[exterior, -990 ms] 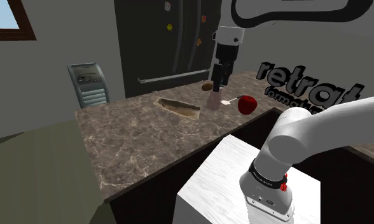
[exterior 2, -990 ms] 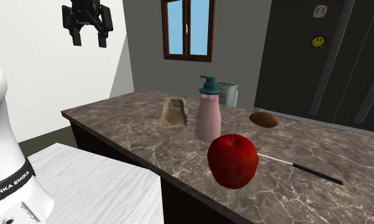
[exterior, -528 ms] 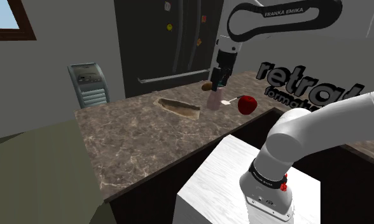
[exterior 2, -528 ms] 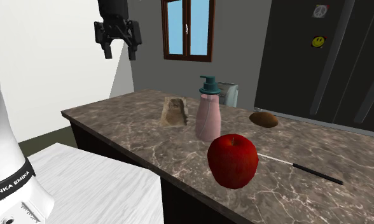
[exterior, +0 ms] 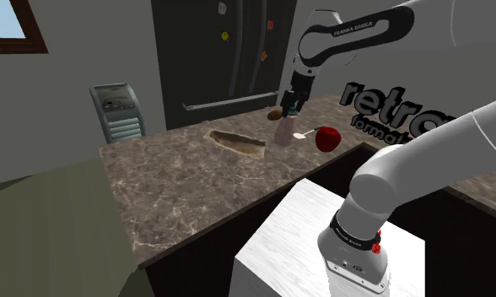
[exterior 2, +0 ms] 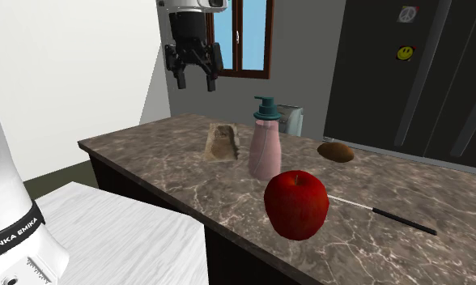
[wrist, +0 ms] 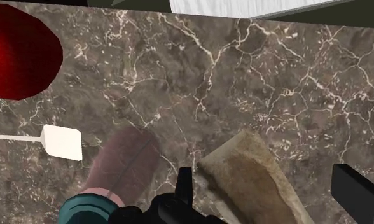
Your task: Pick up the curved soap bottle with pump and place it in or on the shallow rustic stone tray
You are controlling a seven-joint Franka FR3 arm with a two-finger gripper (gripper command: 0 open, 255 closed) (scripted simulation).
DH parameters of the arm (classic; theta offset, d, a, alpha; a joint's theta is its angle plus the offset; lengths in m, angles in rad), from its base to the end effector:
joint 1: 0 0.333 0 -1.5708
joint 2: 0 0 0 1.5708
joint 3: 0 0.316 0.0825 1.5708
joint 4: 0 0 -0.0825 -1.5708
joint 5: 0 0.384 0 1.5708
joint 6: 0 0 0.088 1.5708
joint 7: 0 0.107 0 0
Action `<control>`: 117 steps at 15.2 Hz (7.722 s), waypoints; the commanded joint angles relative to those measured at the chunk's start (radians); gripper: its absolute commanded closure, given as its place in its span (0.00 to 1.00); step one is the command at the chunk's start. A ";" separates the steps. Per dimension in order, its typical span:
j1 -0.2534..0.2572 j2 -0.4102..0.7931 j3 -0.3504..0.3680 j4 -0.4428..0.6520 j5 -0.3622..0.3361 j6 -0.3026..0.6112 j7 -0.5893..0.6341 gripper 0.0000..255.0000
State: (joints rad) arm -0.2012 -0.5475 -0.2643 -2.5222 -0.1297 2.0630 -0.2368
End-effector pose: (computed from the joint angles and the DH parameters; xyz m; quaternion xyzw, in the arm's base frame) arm 0.3452 -0.1849 0.4640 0.9968 -0.0696 0.0393 0.0031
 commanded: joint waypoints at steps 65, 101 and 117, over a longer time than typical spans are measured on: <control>-0.008 0.282 -0.125 0.315 0.066 0.122 -0.009 1.00; 0.135 0.483 0.105 0.356 0.066 0.266 0.370 1.00; 0.134 0.506 0.104 0.324 0.068 0.320 0.369 0.00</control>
State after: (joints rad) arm -0.0672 -0.0415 -0.1605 -2.1981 -0.0612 2.3831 0.1325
